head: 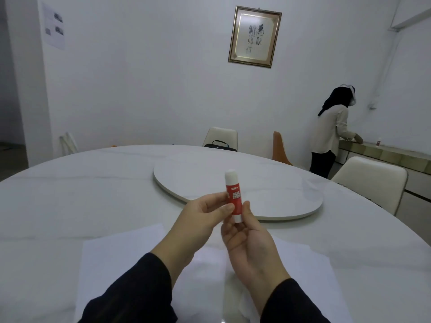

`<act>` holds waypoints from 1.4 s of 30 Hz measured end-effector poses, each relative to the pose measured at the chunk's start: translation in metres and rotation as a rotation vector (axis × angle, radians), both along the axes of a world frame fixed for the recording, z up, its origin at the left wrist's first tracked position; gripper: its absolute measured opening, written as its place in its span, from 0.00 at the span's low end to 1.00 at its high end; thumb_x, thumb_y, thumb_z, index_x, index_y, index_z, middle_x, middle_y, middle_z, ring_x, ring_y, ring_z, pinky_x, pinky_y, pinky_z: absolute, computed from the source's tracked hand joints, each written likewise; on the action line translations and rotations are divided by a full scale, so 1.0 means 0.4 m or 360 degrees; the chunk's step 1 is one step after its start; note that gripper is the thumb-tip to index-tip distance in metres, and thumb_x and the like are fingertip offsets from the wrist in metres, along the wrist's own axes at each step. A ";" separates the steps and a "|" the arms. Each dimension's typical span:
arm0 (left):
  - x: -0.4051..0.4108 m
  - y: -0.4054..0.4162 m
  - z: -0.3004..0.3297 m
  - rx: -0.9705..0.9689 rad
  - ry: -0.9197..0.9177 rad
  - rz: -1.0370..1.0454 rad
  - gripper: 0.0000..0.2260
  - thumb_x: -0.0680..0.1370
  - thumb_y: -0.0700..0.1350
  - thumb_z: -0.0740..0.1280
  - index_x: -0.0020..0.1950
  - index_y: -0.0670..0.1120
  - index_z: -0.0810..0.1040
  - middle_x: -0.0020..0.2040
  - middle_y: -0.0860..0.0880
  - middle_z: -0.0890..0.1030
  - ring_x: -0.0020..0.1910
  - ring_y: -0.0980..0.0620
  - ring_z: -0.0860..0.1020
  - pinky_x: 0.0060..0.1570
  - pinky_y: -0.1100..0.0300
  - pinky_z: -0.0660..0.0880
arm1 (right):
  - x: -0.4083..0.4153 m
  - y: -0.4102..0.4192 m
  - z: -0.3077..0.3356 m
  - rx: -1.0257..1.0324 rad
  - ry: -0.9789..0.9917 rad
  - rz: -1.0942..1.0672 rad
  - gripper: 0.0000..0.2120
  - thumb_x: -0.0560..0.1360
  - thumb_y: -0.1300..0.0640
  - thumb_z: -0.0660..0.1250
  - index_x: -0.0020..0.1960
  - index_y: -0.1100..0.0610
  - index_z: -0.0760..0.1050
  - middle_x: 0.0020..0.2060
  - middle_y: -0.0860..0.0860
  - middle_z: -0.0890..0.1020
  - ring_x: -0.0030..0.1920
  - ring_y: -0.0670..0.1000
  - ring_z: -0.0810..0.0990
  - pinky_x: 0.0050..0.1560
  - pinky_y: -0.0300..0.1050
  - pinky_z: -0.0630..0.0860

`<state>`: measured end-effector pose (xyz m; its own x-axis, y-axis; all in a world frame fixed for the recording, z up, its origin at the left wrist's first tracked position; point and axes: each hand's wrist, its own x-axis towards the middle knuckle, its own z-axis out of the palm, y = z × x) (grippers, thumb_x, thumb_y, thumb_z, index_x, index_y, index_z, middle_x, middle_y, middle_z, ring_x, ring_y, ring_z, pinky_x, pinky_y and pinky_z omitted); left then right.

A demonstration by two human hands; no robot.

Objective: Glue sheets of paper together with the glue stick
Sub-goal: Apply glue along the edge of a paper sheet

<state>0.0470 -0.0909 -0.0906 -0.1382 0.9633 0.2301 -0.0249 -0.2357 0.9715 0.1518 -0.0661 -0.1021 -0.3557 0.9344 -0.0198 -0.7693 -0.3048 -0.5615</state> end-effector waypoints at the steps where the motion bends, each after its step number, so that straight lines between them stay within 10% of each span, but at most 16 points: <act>1: -0.011 0.002 0.001 -0.0028 0.0100 0.0024 0.16 0.75 0.44 0.69 0.63 0.50 0.77 0.58 0.55 0.82 0.59 0.59 0.78 0.50 0.72 0.72 | 0.005 0.006 0.000 -0.0041 0.0028 -0.0044 0.13 0.66 0.54 0.69 0.44 0.64 0.81 0.33 0.55 0.82 0.29 0.47 0.78 0.28 0.35 0.78; 5: -0.154 -0.004 0.006 -0.0317 0.0770 0.0378 0.18 0.75 0.48 0.69 0.65 0.50 0.75 0.64 0.51 0.77 0.56 0.55 0.75 0.46 0.68 0.70 | 0.035 0.031 0.005 -0.0137 0.0107 -0.0221 0.12 0.68 0.55 0.69 0.47 0.63 0.76 0.31 0.56 0.79 0.30 0.47 0.74 0.26 0.34 0.76; 9: -0.296 -0.041 -0.036 -0.1002 0.1609 0.0532 0.34 0.68 0.61 0.72 0.70 0.49 0.68 0.71 0.48 0.70 0.65 0.49 0.71 0.62 0.58 0.68 | 0.055 0.043 0.004 -0.0122 0.0127 -0.0275 0.11 0.75 0.54 0.66 0.48 0.63 0.76 0.35 0.56 0.78 0.31 0.47 0.74 0.27 0.35 0.77; 13: -0.289 -0.051 -0.090 -0.0833 0.1540 0.0414 0.50 0.55 0.71 0.71 0.73 0.53 0.64 0.74 0.52 0.64 0.73 0.50 0.62 0.72 0.51 0.60 | 0.061 0.044 0.000 -0.0082 0.0121 -0.0306 0.11 0.75 0.53 0.66 0.48 0.62 0.76 0.35 0.55 0.78 0.32 0.47 0.73 0.28 0.35 0.77; 24: -0.268 -0.041 -0.113 -0.0496 0.1805 0.0569 0.48 0.60 0.62 0.76 0.75 0.55 0.57 0.68 0.51 0.68 0.71 0.48 0.62 0.69 0.51 0.60 | 0.071 0.038 -0.013 -0.0069 0.0049 -0.0336 0.12 0.75 0.52 0.66 0.48 0.62 0.76 0.36 0.55 0.78 0.33 0.48 0.73 0.29 0.35 0.77; 31: -0.279 -0.022 -0.093 -0.0106 0.1589 0.0611 0.25 0.73 0.42 0.71 0.67 0.57 0.70 0.65 0.52 0.74 0.66 0.48 0.68 0.64 0.57 0.66 | 0.073 0.042 -0.007 -0.0085 0.0146 -0.0330 0.08 0.73 0.57 0.69 0.46 0.62 0.76 0.36 0.54 0.78 0.33 0.47 0.75 0.32 0.35 0.79; 35: -0.195 0.014 -0.034 0.0269 0.1730 0.0352 0.27 0.70 0.39 0.73 0.67 0.52 0.72 0.58 0.53 0.76 0.62 0.53 0.72 0.61 0.64 0.65 | 0.071 0.040 0.000 -0.0081 0.0253 -0.0344 0.04 0.73 0.62 0.69 0.44 0.62 0.75 0.41 0.55 0.79 0.37 0.48 0.76 0.33 0.34 0.80; 42: -0.176 0.004 -0.138 -0.0110 0.1762 0.0379 0.37 0.70 0.52 0.73 0.75 0.56 0.59 0.73 0.55 0.61 0.73 0.52 0.57 0.72 0.56 0.58 | 0.058 0.043 -0.017 -0.0140 0.0171 -0.0398 0.07 0.76 0.58 0.66 0.49 0.62 0.73 0.40 0.57 0.79 0.34 0.50 0.80 0.32 0.37 0.80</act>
<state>-0.0234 -0.0894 -0.1457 -0.0733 0.9550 0.2874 0.8943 -0.0646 0.4428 0.1750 -0.0489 -0.1089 -0.1189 0.9897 -0.0793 -0.8803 -0.1420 -0.4526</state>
